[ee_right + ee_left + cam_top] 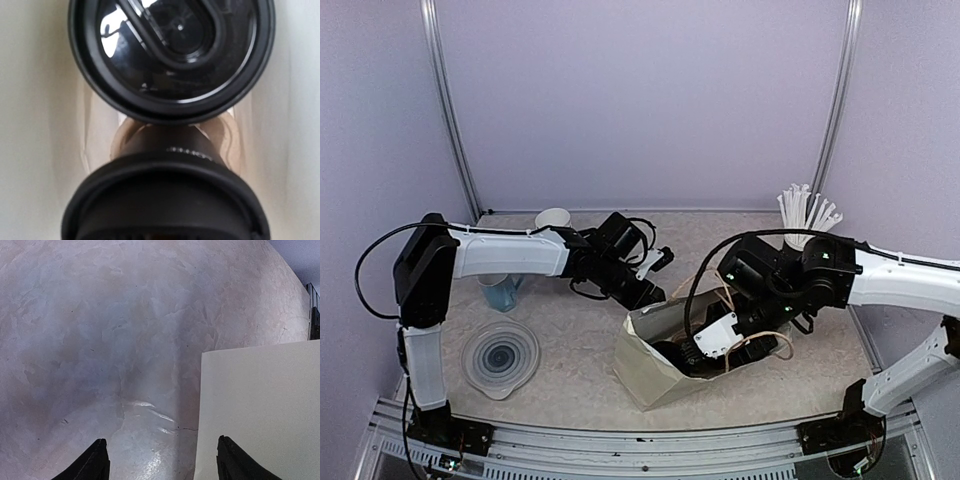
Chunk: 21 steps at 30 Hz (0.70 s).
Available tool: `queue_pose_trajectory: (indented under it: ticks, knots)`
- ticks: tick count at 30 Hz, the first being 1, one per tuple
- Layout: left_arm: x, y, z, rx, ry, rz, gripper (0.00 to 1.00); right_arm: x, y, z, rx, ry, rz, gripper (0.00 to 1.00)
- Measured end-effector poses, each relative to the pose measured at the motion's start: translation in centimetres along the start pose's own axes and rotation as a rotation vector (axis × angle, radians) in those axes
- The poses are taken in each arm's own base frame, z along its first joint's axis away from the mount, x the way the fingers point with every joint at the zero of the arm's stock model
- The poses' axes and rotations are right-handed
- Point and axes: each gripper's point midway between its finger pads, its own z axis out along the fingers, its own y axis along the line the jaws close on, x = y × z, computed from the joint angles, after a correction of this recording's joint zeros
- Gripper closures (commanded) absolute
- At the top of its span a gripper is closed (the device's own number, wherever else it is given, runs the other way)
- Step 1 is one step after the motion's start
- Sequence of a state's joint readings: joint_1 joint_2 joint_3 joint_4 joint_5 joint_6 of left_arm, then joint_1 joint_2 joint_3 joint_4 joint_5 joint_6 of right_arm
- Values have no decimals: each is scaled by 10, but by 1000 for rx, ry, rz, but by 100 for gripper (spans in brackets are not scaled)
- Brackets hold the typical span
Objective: Pack the takeout coffee
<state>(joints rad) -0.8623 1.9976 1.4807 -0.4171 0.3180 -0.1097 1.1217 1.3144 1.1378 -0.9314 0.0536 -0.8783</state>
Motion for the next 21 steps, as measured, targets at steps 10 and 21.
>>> queue_pose_trajectory:
  ticks: [10,21]
  knots:
    - [6,7,-18,-20,-19,-27,28,-14,-20,11,-120,23,33,56]
    - [16,10,-34,-48,-44,-52,28,-17,-34,18,-233,126,78,57]
